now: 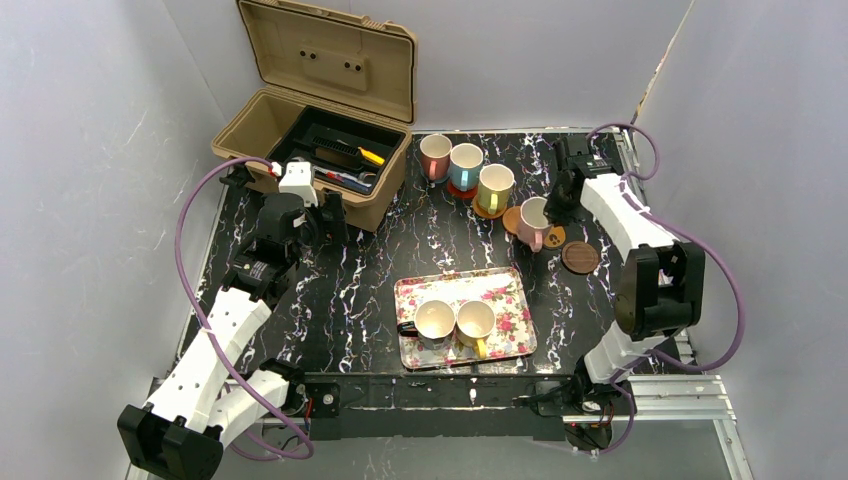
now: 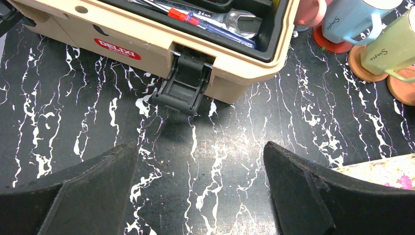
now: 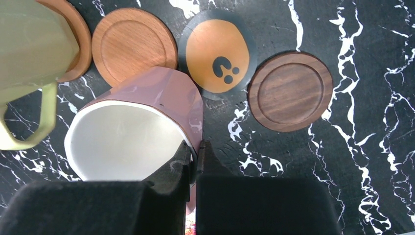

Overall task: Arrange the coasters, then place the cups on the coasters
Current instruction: Place the cup on the coaster.

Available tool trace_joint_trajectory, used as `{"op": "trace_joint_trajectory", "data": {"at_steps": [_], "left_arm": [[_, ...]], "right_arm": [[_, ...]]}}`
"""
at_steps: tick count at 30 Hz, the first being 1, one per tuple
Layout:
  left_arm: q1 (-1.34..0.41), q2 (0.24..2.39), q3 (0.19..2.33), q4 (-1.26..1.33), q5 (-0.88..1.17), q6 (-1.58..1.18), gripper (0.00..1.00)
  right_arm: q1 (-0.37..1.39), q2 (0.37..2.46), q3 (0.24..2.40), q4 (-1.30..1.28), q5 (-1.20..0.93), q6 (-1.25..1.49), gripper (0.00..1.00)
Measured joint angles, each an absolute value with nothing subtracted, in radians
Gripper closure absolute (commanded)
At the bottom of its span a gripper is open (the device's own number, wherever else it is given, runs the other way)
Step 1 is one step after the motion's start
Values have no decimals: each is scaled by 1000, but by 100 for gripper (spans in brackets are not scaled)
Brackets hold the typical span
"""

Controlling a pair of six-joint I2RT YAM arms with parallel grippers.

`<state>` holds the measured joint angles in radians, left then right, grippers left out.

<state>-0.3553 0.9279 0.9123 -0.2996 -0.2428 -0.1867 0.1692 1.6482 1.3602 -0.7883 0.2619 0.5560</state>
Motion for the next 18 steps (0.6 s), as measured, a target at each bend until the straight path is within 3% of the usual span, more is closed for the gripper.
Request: {"op": "trace_joint_trajectory", "data": {"at_steps": [18], "left_arm": [[-355,942,912,-299,-242,-187,2]], "right_arm": [[170,1766,1475,-775,256,582,99]]}}
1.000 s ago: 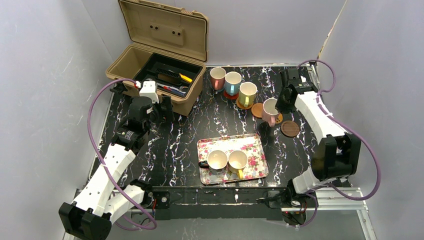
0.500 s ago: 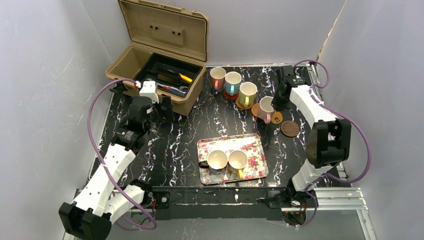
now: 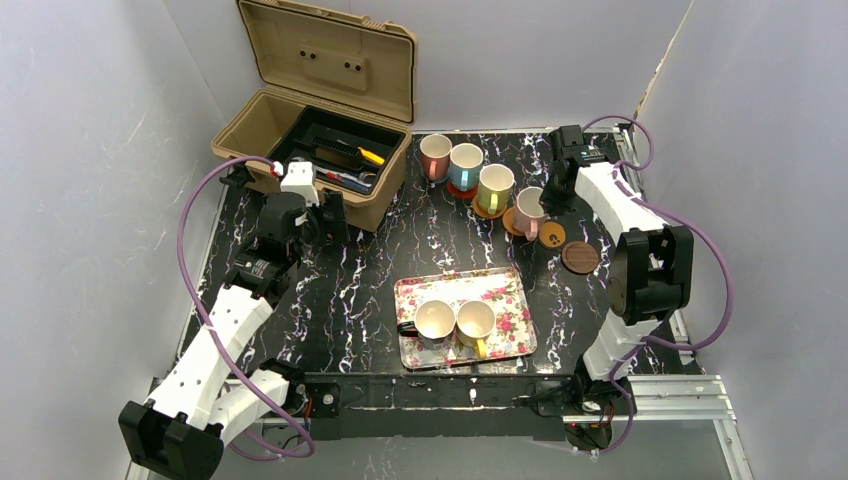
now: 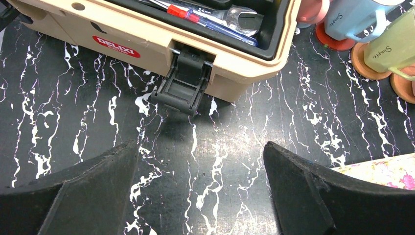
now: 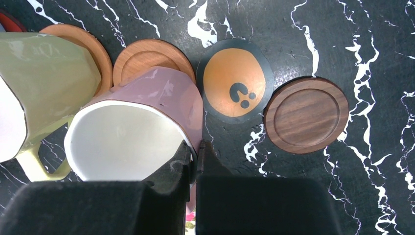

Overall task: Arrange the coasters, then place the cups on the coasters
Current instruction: Place the cup on the coaster.

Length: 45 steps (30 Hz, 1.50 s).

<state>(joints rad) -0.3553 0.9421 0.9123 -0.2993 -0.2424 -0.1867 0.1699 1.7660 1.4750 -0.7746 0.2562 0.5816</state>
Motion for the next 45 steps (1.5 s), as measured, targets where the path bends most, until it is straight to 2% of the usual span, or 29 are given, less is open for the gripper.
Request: {"op": "trace_joint_trajectory", "data": {"at_steps": [43,45], "left_arm": [[-355,942,912,-299,-242,-187,2],[-355,942,912,-299,-242,-187,2]], "right_arm": [[192,1832,1549,-785,291,608,99],[192,1835,1554,-786,289,608,95]]}}
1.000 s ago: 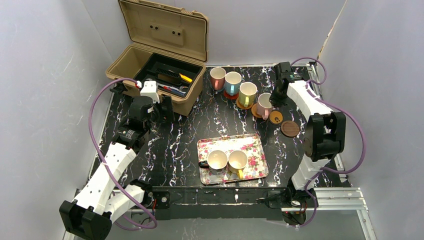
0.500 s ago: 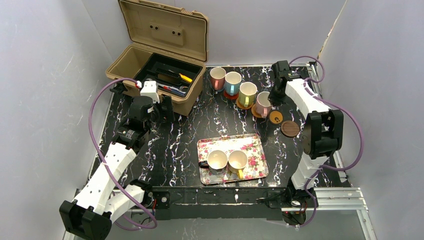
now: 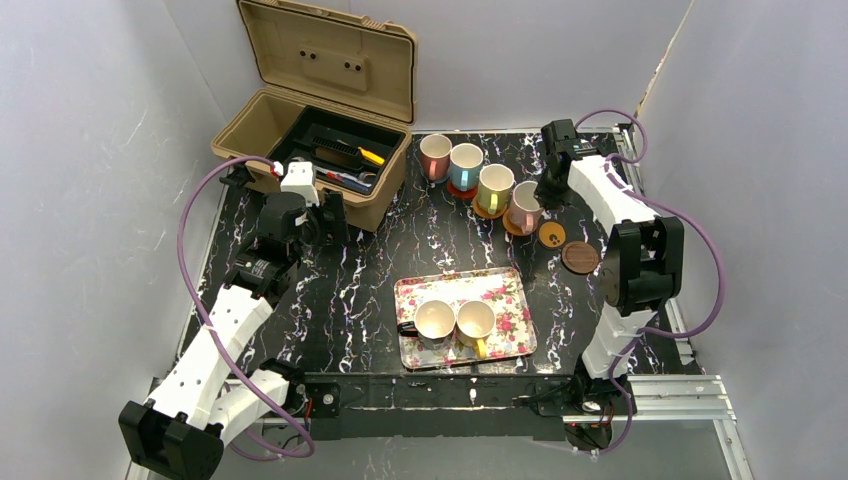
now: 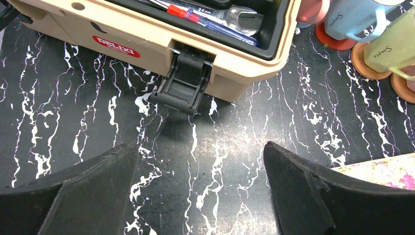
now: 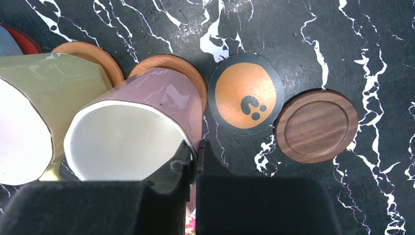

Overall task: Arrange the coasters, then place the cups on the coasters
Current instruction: Place the cup on the coaster.

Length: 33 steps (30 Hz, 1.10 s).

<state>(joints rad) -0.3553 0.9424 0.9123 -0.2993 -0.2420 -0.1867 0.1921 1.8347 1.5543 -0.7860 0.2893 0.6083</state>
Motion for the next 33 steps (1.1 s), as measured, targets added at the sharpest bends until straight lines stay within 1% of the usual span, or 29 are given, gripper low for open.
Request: {"op": "trace_joint_trajectory", "data": {"at_steps": [4,7,12,17,22,29,33], "left_arm": [[-355,942,912,-299,-242,-187,2],[-355,942,912,-299,-242,-187,2],[-355,943,912,-299,-242,-187,2],[-355,945,912,-299,-242,-187,2],[-355,945,912,-299,-242,-187,2],[-355,945,912,-299,-242,-187,2],[-355,945,912,-300,-242,-187,2]], "right_arm": [[192,1843,1565,-786,288,610,82],[192,1847,1567,-786,288,616,76],[192,1847,1569,-783,288,624,69],[192,1847,1569,-783,289,624,67],[192,1847,1570,-783,289,622,61],[192,1827,1570,-782,274,596,42],[199,1753,1547,-774,249,560,29]]}}
